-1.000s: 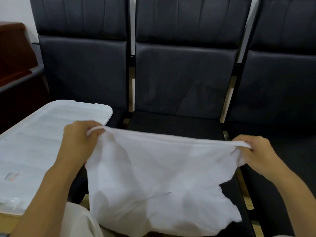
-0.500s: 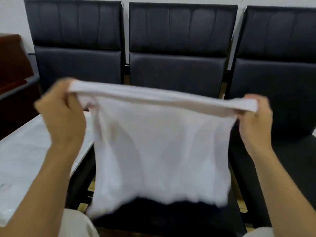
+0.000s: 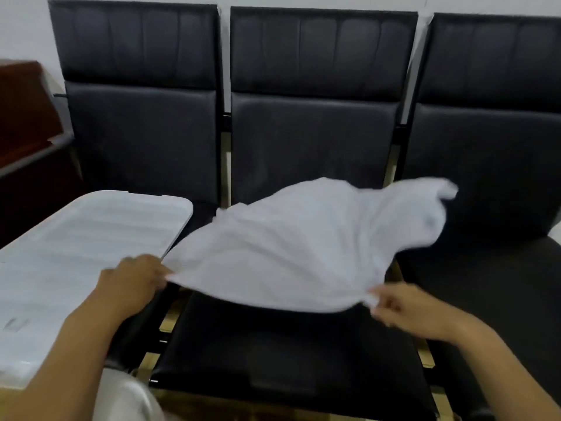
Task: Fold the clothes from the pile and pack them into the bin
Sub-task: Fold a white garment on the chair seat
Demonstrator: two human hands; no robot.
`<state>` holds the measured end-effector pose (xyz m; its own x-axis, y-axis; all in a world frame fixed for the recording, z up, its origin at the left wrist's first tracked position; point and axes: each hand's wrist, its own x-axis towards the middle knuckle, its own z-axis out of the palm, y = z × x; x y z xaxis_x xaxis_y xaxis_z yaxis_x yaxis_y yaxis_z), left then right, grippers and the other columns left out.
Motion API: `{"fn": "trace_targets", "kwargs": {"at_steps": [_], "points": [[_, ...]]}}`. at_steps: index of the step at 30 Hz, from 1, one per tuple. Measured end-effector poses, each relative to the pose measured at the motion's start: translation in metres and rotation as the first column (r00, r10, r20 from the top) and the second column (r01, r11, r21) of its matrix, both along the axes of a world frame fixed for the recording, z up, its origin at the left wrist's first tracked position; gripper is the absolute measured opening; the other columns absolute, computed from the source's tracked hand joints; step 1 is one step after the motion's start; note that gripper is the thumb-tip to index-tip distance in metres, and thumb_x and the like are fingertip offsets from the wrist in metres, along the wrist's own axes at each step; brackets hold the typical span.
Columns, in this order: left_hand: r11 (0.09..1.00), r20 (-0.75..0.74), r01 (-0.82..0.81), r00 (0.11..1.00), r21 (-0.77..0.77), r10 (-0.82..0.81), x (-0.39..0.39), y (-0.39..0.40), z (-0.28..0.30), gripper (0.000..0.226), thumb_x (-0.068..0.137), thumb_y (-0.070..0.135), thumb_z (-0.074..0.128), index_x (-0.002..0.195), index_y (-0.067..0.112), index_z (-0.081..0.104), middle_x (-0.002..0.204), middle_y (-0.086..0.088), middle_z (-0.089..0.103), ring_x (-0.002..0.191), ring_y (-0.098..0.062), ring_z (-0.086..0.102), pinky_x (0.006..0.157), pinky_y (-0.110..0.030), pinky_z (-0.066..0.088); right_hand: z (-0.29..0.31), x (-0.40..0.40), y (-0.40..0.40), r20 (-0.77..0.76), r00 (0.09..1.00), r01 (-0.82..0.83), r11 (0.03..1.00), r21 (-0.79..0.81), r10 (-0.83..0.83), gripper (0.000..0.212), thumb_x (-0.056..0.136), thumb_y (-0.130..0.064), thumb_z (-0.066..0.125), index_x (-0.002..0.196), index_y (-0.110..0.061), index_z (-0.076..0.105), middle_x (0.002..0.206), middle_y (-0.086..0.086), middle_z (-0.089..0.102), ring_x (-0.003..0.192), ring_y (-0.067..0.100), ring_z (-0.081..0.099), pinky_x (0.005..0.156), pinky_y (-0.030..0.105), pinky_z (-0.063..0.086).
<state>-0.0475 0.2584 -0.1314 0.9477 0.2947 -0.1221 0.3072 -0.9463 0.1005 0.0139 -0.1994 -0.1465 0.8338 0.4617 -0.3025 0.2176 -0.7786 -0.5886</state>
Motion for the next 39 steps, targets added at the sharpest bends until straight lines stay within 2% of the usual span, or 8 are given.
{"fn": "trace_targets", "kwargs": {"at_steps": [4, 11, 15, 19, 22, 28, 32, 39], "points": [[0.98, -0.476, 0.082, 0.865, -0.182, -0.161, 0.001, 0.0, -0.031, 0.074, 0.094, 0.039, 0.059, 0.155, 0.03, 0.018, 0.162, 0.003, 0.019, 0.146, -0.016, 0.028, 0.114, -0.025, 0.026, -0.021, -0.008, -0.015, -0.378, 0.921, 0.117, 0.993, 0.028, -0.098, 0.021, 0.099, -0.032, 0.056, 0.11, -0.019, 0.069, 0.096, 0.003, 0.075, 0.082, 0.011, 0.072, 0.077, 0.023, 0.057], [0.761, -0.092, 0.371, 0.869, -0.532, -0.487, 0.042, -0.105, -0.055, 0.074, 0.073, 0.086, 0.041, 0.137, 0.054, 0.025, 0.146, 0.03, 0.023, 0.139, 0.009, 0.02, 0.103, 0.002, 0.009, -0.086, 0.045, -0.036, -0.201, 0.661, 0.734, 0.679, -0.027, -0.723, 0.044, 0.098, -0.041, 0.054, 0.086, -0.001, 0.07, 0.07, 0.011, 0.074, 0.068, 0.024, 0.073, 0.075, 0.037, 0.061], [0.658, -0.141, 0.653, 0.662, -0.374, -0.737, 0.057, -0.174, -0.104, 0.08, 0.067, 0.086, 0.029, 0.141, 0.064, 0.008, 0.151, 0.038, -0.013, 0.143, 0.002, -0.019, 0.117, -0.024, -0.002, -0.106, 0.071, -0.022, 0.071, 0.673, 0.737, 0.676, 0.02, -0.736, 0.04, 0.091, -0.052, 0.058, 0.079, -0.014, 0.06, 0.077, 0.001, 0.064, 0.067, 0.016, 0.063, 0.058, 0.028, 0.049], [0.549, -0.088, 0.824, 0.542, -0.139, -0.836, 0.065, -0.217, -0.147, 0.051, 0.091, 0.076, 0.018, 0.132, 0.052, 0.037, 0.153, 0.029, 0.027, 0.139, -0.005, 0.03, 0.105, -0.025, 0.015, -0.13, 0.093, -0.011, 0.222, 0.654, 0.711, 0.688, 0.144, -0.723, 0.026, 0.089, -0.041, 0.066, 0.093, -0.019, 0.054, 0.099, -0.003, 0.049, 0.081, 0.016, 0.057, 0.064, 0.029, 0.048], [0.576, 0.11, 0.751, 0.634, -0.322, -0.765, 0.08, -0.24, -0.139, 0.049, 0.078, 0.077, 0.045, 0.119, 0.05, 0.044, 0.121, 0.034, 0.039, 0.109, 0.008, 0.045, 0.095, -0.023, 0.032, -0.137, 0.112, -0.023, 0.253, 0.605, 0.726, 0.654, 0.215, -0.755, 0.019, 0.097, -0.027, 0.057, 0.084, -0.015, 0.051, 0.092, 0.004, 0.052, 0.072, 0.019, 0.055, 0.061, 0.034, 0.05], [0.605, 0.291, 0.607, 0.788, -0.516, -0.542, 0.142, -0.298, -0.124, 0.059, 0.094, 0.04, 0.061, 0.14, 0.05, 0.026, 0.135, 0.023, 0.024, 0.12, -0.002, 0.036, 0.094, -0.022, 0.047, -0.106, 0.122, -0.057, -0.316, 0.215, 0.805, -0.016, 0.593, -0.924, 0.021, 0.104, -0.032, 0.044, 0.094, -0.016, 0.052, 0.09, 0.005, 0.062, 0.078, 0.017, 0.06, 0.068, 0.033, 0.051], [0.628, 0.344, 0.624, 0.781, -0.464, -0.522, 0.196, -0.331, -0.117, 0.043, 0.099, 0.036, 0.052, 0.14, 0.031, 0.041, 0.134, 0.01, 0.045, 0.122, -0.014, 0.049, 0.1, -0.031, 0.047, -0.105, 0.118, -0.07, -0.645, 0.271, 0.837, -0.156, 0.524, -0.714, 0.018, 0.096, -0.024, 0.062, 0.109, -0.014, 0.055, 0.1, 0.008, 0.07, 0.094, 0.024, 0.069, 0.085, 0.042, 0.057], [0.697, -0.135, 0.309, 0.853, -0.648, -0.504, 0.279, -0.4, -0.092, 0.075, 0.088, 0.078, 0.022, 0.12, 0.025, 0.064, 0.124, 0.001, 0.064, 0.114, -0.016, 0.058, 0.108, -0.038, 0.04, -0.08, 0.108, -0.088, -0.464, 0.667, 0.65, 0.15, 0.745, -0.583, 0.045, 0.08, 0.013, 0.063, 0.107, -0.022, 0.066, 0.113, -0.001, 0.067, 0.096, 0.015, 0.07, 0.076, 0.029, 0.058]]}}
